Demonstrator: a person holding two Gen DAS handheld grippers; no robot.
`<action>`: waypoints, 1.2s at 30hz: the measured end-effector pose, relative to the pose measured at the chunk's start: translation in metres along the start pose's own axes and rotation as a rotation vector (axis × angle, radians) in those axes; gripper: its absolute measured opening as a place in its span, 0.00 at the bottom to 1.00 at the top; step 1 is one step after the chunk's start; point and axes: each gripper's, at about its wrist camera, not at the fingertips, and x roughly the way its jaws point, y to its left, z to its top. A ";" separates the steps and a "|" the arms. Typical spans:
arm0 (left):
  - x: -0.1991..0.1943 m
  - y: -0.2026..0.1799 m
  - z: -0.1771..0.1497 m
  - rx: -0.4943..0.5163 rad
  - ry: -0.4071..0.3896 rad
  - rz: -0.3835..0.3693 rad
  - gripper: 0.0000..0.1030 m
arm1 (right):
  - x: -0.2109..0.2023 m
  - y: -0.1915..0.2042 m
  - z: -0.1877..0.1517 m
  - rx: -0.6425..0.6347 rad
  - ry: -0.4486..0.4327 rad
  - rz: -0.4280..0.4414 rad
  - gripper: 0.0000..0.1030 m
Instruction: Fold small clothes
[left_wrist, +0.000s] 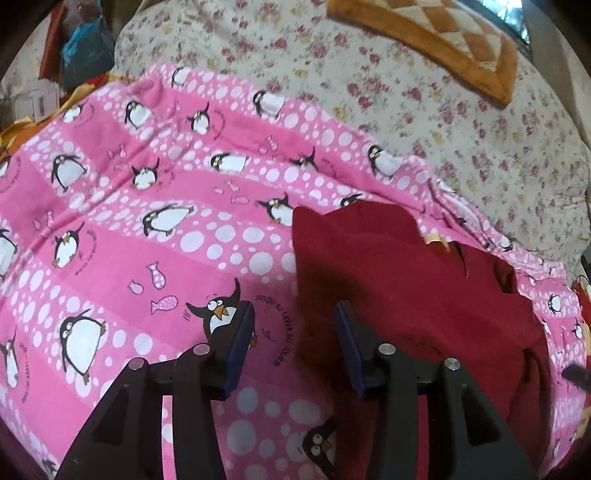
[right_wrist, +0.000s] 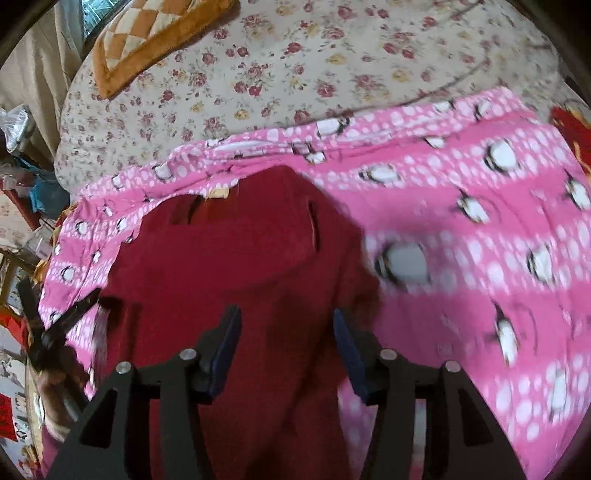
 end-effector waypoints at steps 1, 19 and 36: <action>-0.003 -0.001 0.000 0.007 -0.009 -0.003 0.24 | -0.006 -0.002 -0.010 -0.002 0.009 0.010 0.53; -0.012 -0.030 -0.010 0.088 -0.028 -0.031 0.24 | 0.047 0.021 -0.003 -0.135 0.041 -0.263 0.55; -0.005 -0.034 -0.008 0.084 -0.010 -0.047 0.24 | -0.006 -0.040 0.015 0.051 -0.059 -0.153 0.44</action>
